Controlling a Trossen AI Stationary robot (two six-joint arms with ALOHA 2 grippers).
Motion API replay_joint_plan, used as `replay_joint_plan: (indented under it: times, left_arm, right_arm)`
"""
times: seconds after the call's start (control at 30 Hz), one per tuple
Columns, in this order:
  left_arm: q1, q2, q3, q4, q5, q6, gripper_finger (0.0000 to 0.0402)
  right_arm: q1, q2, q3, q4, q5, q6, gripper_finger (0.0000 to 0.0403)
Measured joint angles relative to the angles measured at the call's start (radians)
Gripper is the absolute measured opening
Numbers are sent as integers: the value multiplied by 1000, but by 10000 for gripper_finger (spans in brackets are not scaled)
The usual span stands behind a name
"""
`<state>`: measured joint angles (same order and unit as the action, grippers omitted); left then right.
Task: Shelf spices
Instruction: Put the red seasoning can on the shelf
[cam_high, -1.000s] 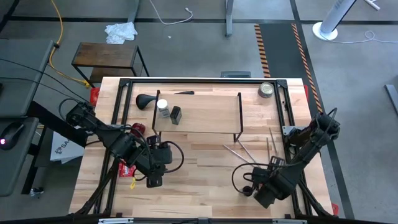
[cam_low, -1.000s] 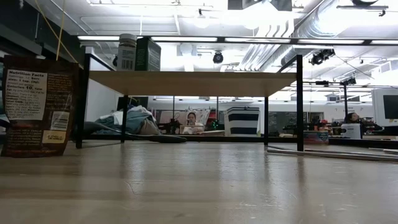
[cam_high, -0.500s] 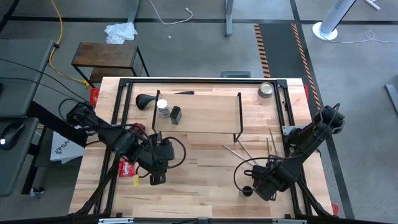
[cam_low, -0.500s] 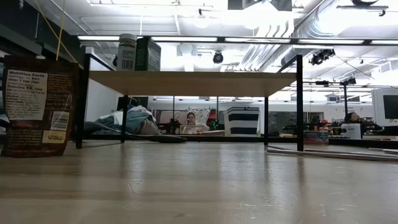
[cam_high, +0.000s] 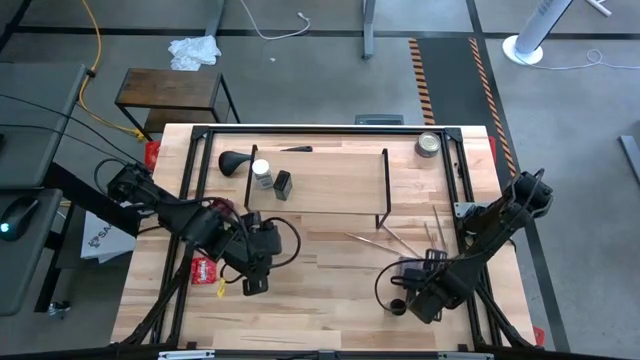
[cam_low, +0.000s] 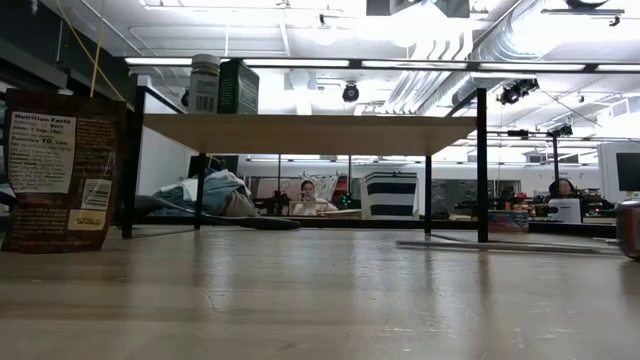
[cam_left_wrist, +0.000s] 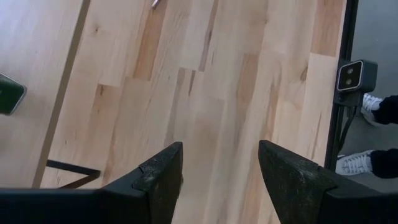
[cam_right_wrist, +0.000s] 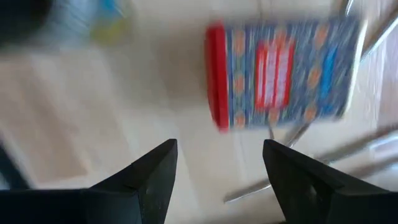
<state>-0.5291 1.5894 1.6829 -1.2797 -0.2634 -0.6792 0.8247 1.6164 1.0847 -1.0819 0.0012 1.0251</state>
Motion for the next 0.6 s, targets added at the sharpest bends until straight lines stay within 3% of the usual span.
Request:
replay_joint_plan:
  times: [0.17, 0.4, 0.6]
  left_arm:
    - [2, 0, 0, 0, -2, 1, 204]
    - [5, 0, 0, -1, -23, 13, 204]
    - [5, 0, 0, 0, -63, 11, 204]
  right_arm:
    - [-6, 0, -16, 23, -52, 34, 233]
    - [-9, -54, 68, -18, 129, 61, 233]
    - [-32, -54, 40, 30, 128, 36, 233]
